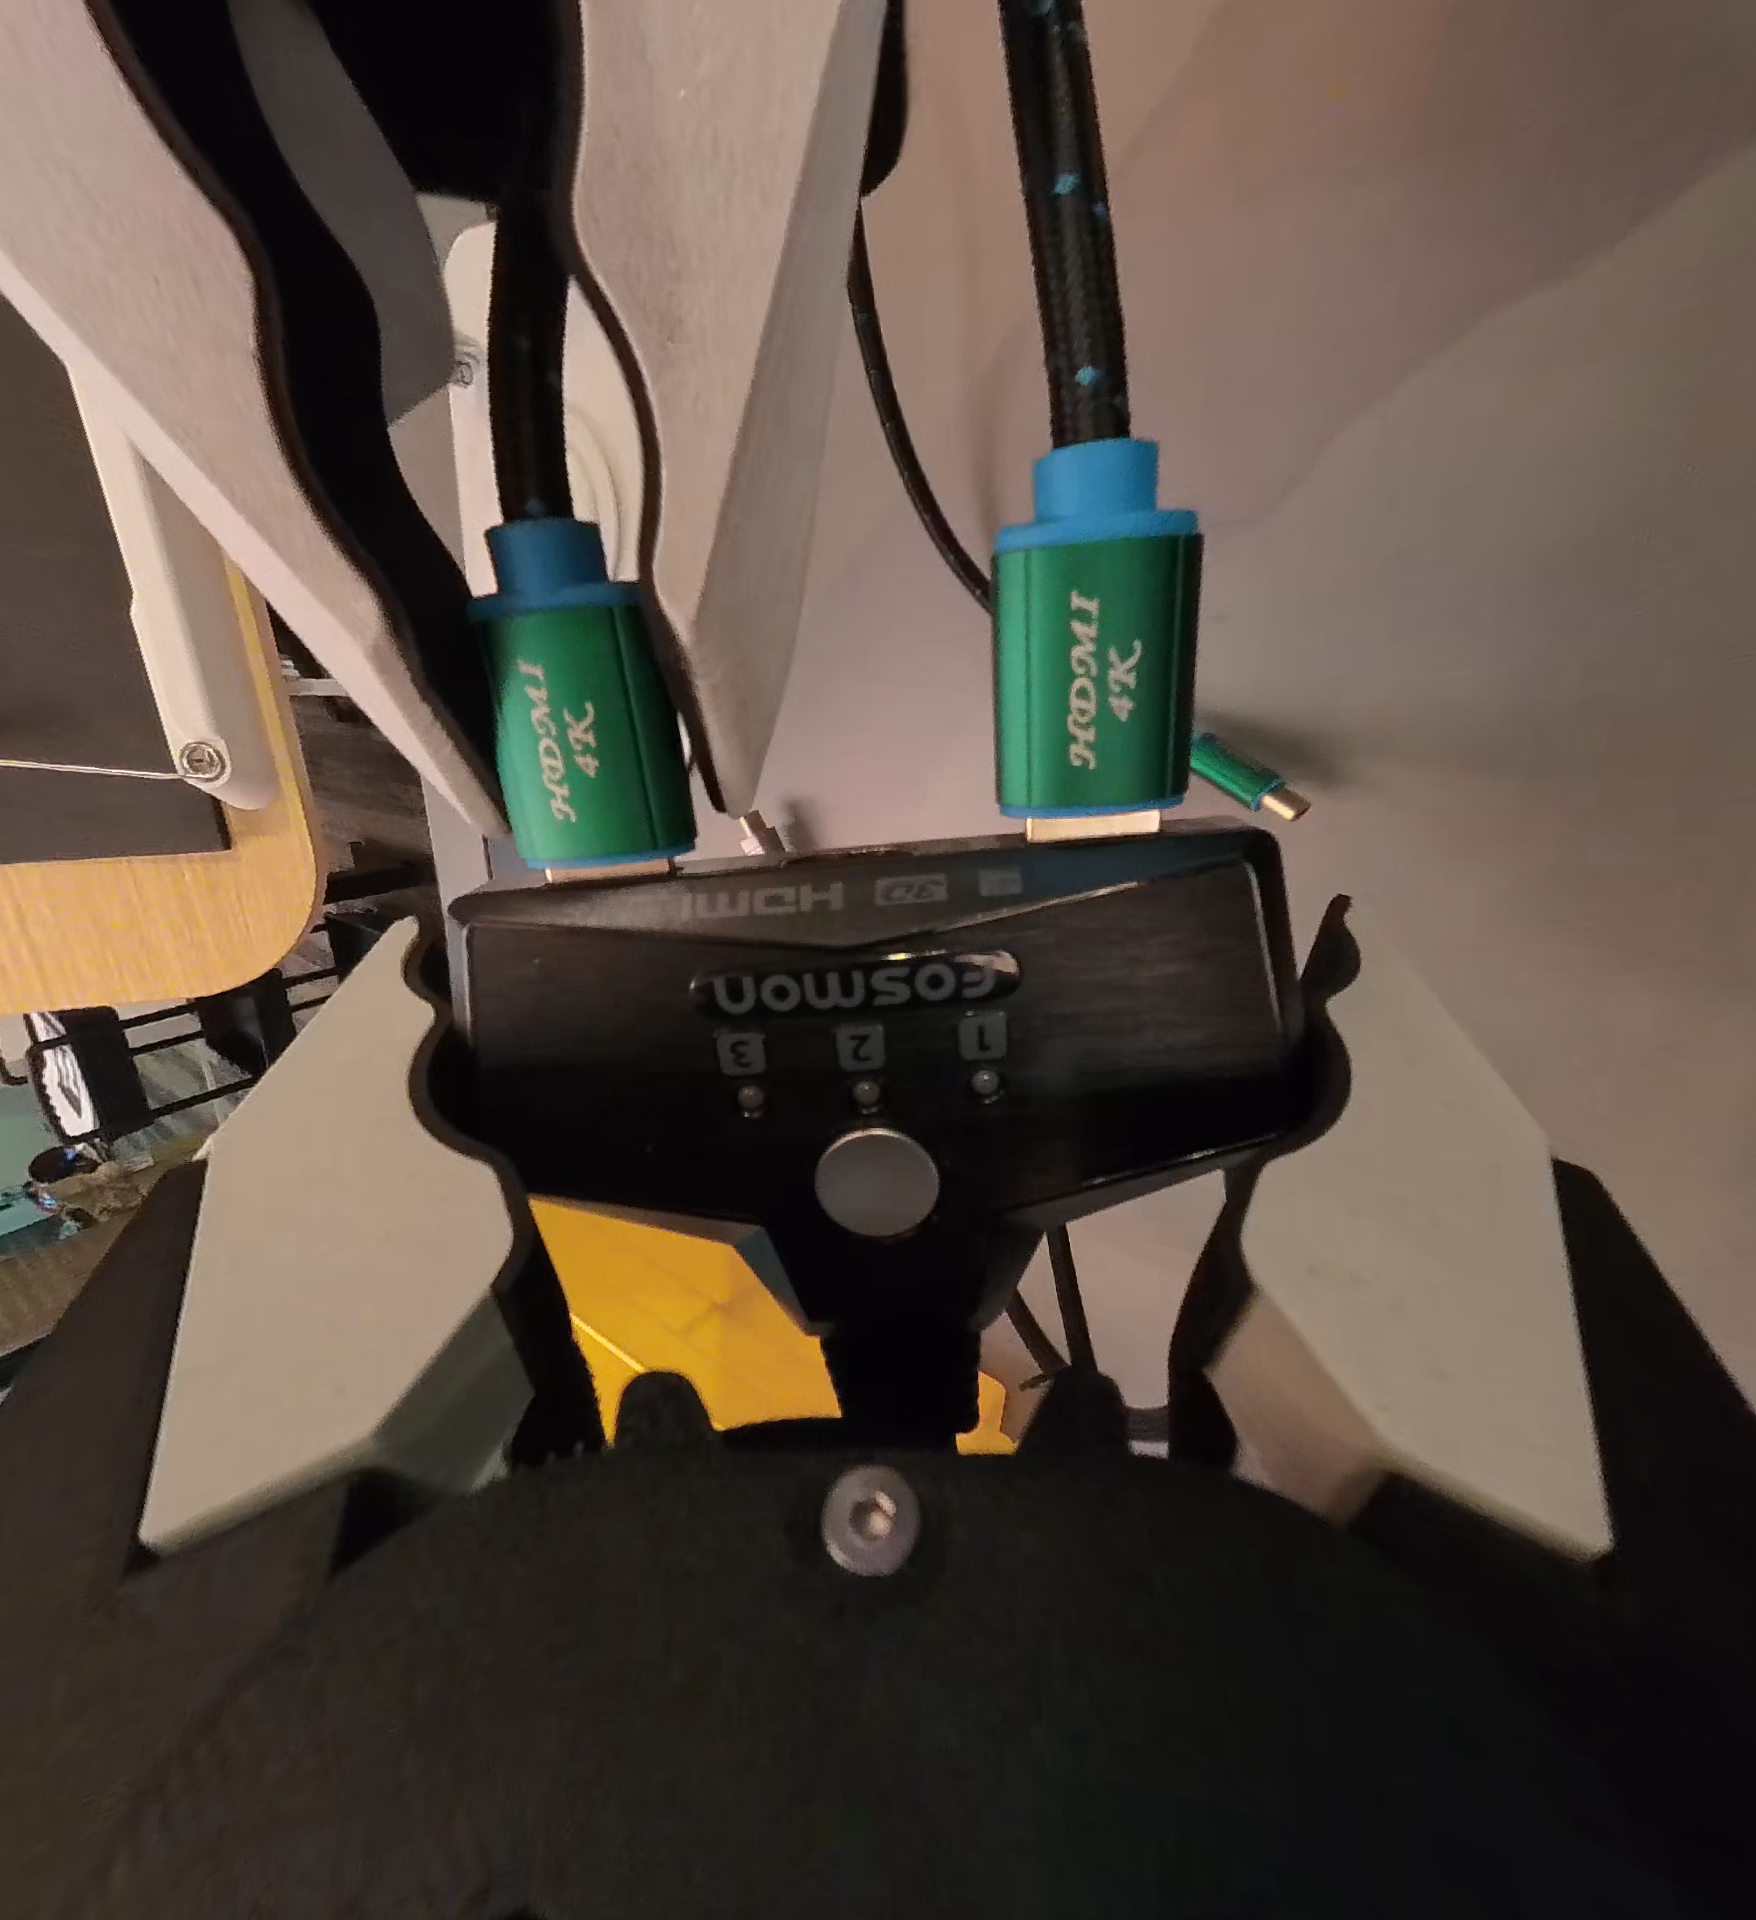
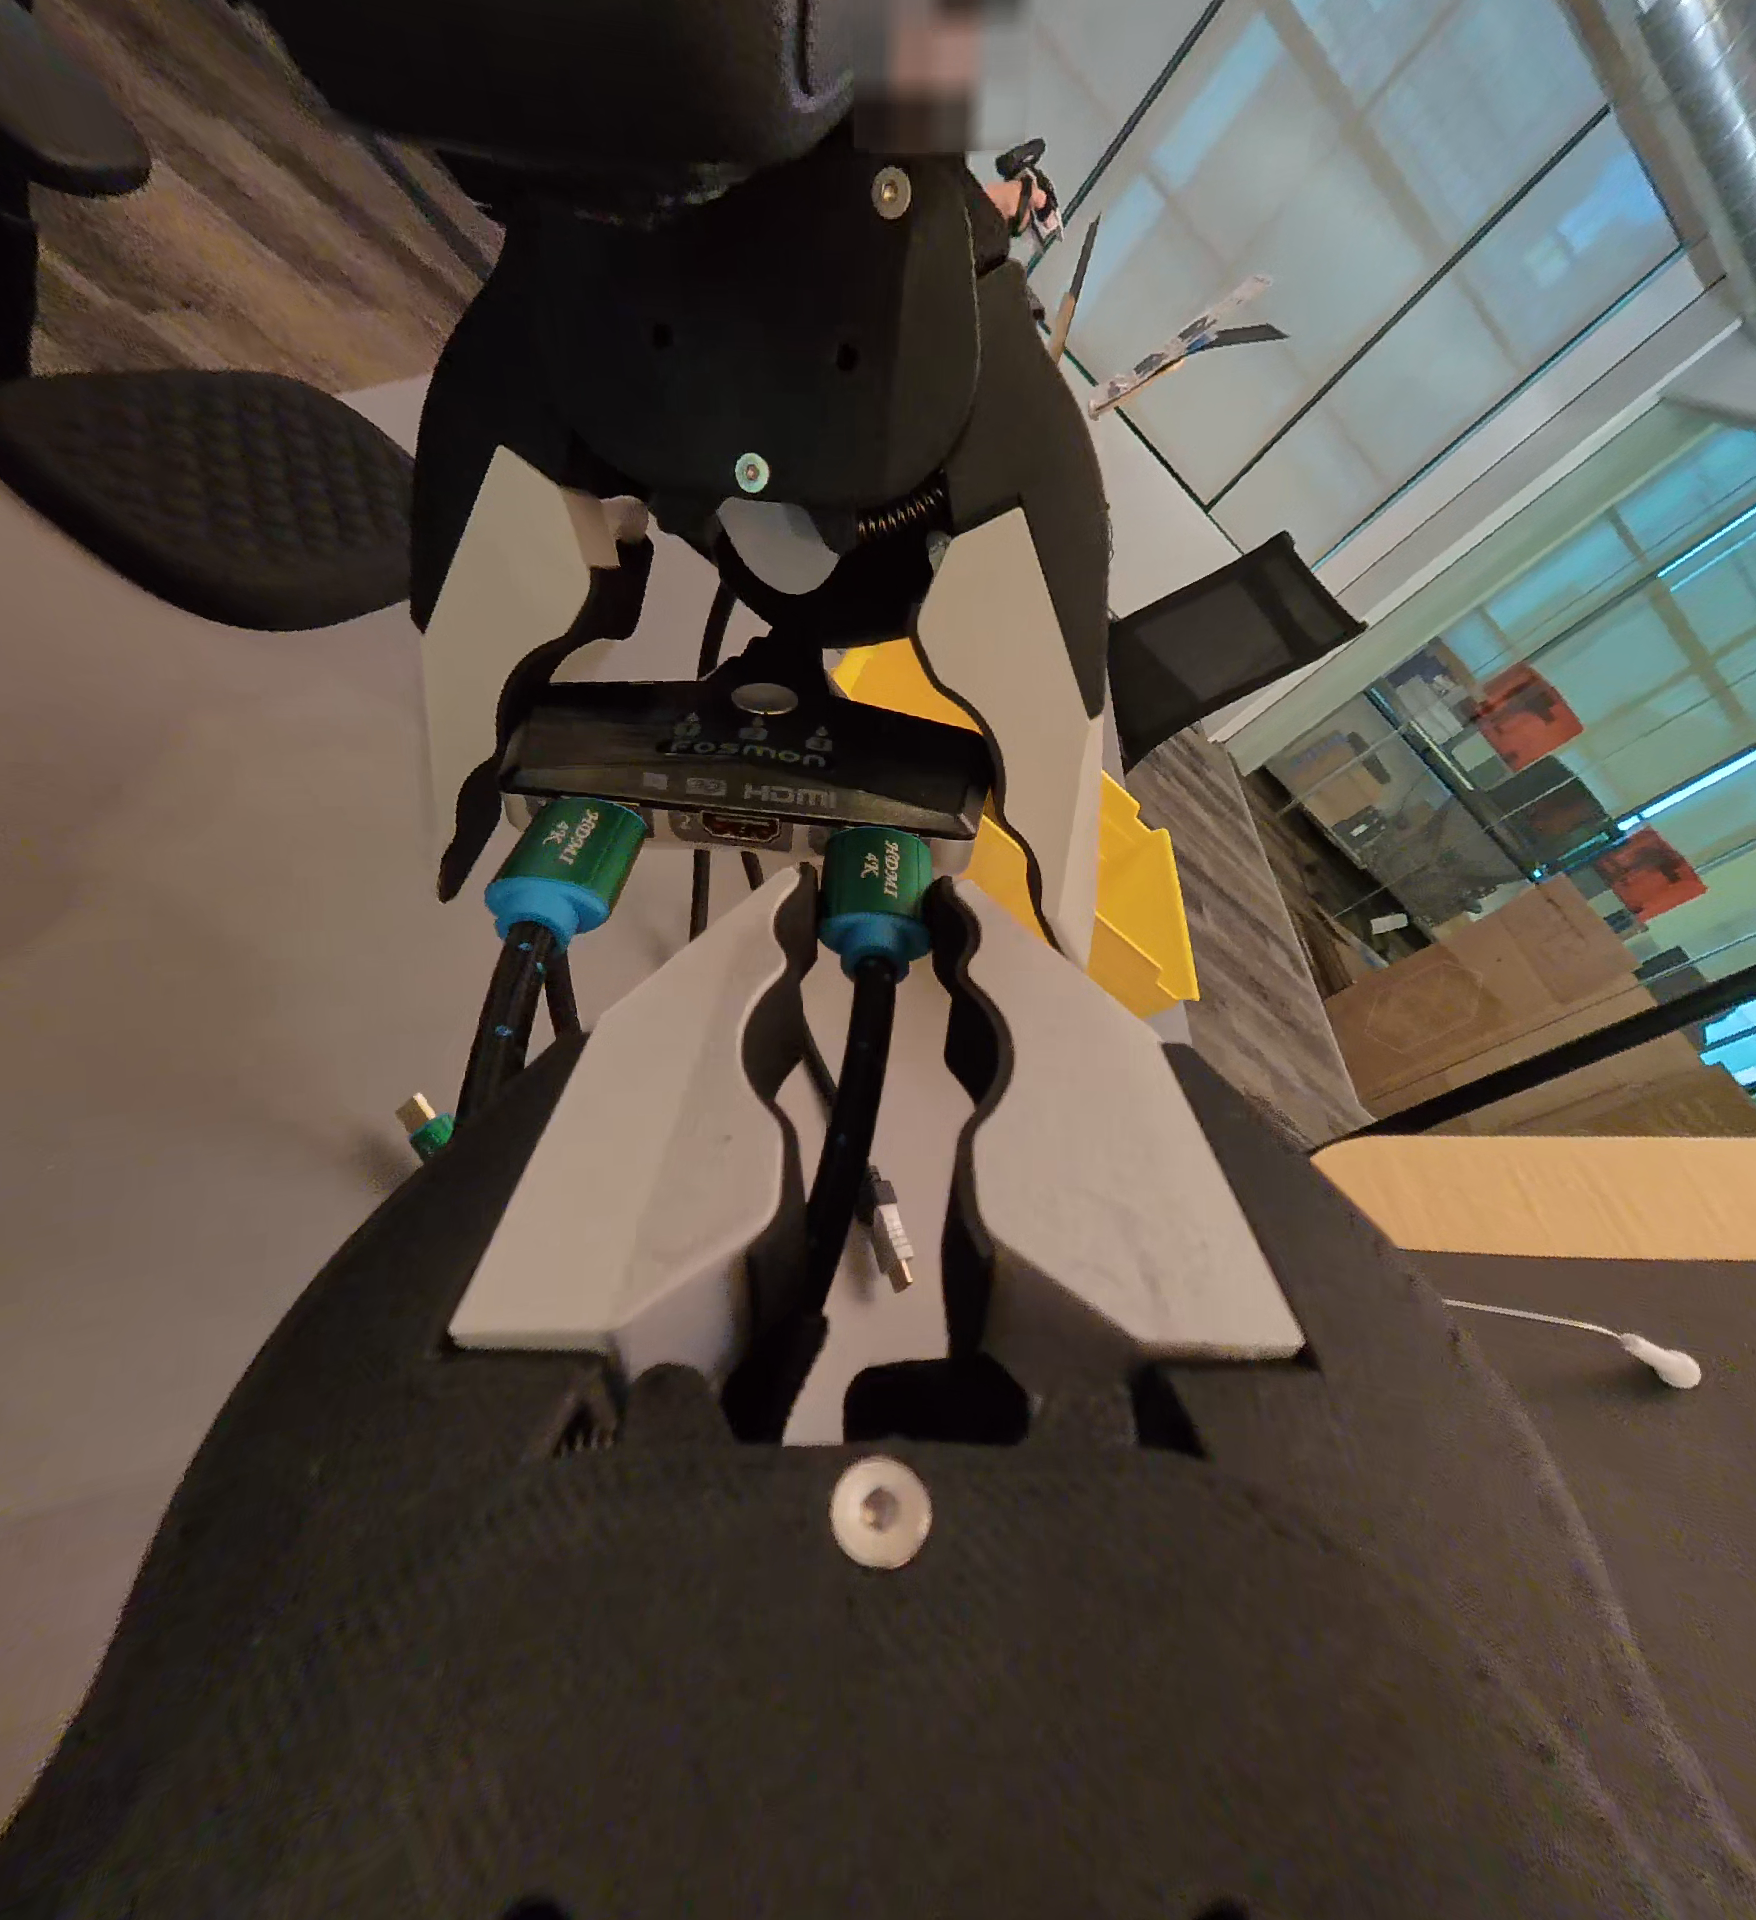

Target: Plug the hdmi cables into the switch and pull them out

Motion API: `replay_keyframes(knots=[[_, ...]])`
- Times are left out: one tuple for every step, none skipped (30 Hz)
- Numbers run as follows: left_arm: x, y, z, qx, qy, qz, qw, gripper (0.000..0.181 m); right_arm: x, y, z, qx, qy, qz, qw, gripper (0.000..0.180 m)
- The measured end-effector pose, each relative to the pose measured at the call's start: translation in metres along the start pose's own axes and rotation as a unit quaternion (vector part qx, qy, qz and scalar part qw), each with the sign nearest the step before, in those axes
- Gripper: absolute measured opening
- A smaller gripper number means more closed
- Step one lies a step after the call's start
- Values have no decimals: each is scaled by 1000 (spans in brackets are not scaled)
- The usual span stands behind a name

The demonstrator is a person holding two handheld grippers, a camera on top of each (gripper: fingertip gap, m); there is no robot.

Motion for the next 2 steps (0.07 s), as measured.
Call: replay_keyframes(knots=[[0, 1, 0, 2, 1, 1, 1000, 153, 0, 0, 1, -2, -2, 2, 1000, 19], [0, 1, -1, 2, 1, 0, 1000, 153, 1, -1, 1, -5, -2, 4, 1000, 19]])
Point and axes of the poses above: each gripper's, where its closed fingertips meet, x out along the fingers, y out of its underside, z = x × y across the jaws, the point moved 2 cm from there along -x, back along the fingers, and after that the axes turned 14 degrees about -x, right-handed, at the moved point
